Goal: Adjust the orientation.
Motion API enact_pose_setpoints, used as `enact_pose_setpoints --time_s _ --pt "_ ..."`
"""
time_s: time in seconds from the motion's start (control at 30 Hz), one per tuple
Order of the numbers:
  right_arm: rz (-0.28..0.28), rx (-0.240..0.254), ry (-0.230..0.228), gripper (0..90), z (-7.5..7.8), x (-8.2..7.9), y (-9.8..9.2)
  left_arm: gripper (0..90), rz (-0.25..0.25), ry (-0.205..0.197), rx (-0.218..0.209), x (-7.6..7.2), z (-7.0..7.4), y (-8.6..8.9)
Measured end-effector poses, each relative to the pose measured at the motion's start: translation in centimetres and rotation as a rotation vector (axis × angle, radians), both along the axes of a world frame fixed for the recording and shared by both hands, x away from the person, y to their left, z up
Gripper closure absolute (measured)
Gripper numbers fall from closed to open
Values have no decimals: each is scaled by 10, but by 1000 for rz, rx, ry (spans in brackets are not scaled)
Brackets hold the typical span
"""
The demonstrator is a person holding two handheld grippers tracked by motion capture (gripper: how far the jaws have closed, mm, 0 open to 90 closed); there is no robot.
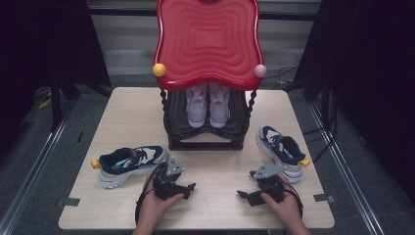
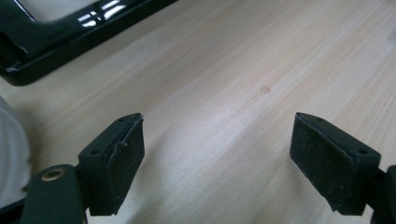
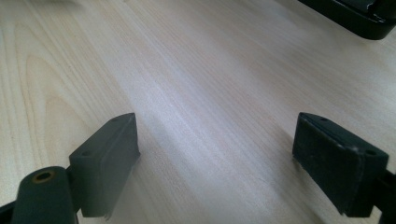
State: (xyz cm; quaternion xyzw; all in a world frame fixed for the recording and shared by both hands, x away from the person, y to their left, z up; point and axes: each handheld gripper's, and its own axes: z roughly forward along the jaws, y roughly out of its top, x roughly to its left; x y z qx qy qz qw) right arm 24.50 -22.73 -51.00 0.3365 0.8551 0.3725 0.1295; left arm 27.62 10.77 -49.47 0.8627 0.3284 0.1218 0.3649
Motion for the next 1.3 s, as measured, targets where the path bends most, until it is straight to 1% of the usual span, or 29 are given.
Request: enact_pose_setpoints --time_s 0.1,0.17,0.2,0.3,0.33,0.43,0.47,0.53,0.57,0.63,0.67,0.8,0.83,0.87,0.97,1.03,1.17,1.2,1.23,1.3 --pt "2 3 1 138 0 0 0 179 -5 -3 8 1 6 3" --pt "2 3 1 138 0 0 0 179 -4 1 4 2 8 4" --pt "1 3 1 139 0 0 0 180 -3 15 0 3 10 6" --pt "2 3 1 138 0 0 0 180 -9 18 29 4 14 11" --pt "2 3 1 139 0 0 0 180 -7 22 29 4 15 12" --pt "2 3 1 138 0 0 0 181 1 14 21 6 20 17" --pt "2 3 1 138 0 0 0 180 0 14 27 6 22 20" --pt "2 4 3 138 0 0 0 182 5 16 23 7 25 23" --pt "2 5 4 137 0 0 0 182 6 16 29 7 27 25" --pt "3 6 4 137 0 0 0 183 4 17 28 8 29 27" --pt "2 5 4 137 0 0 0 184 4 27 27 9 32 31" --pt "3 5 5 136 0 0 0 185 8 31 37 11 38 35" --pt "3 5 5 136 0 0 0 185 10 37 30 11 38 35" --pt "3 5 5 136 0 0 0 185 4 35 41 13 40 36" --pt "3 5 5 135 0 0 0 185 9 33 52 14 46 40" --pt "3 5 4 135 0 0 0 186 14 23 56 16 50 43" --pt "3 5 5 135 0 0 0 187 27 20 44 20 57 52" --pt "3 5 5 134 0 0 0 188 34 19 42 20 60 54" --pt "4 5 4 135 0 0 0 191 35 10 49 21 61 56" --pt "3 5 5 134 0 0 0 190 35 11 44 22 65 59"
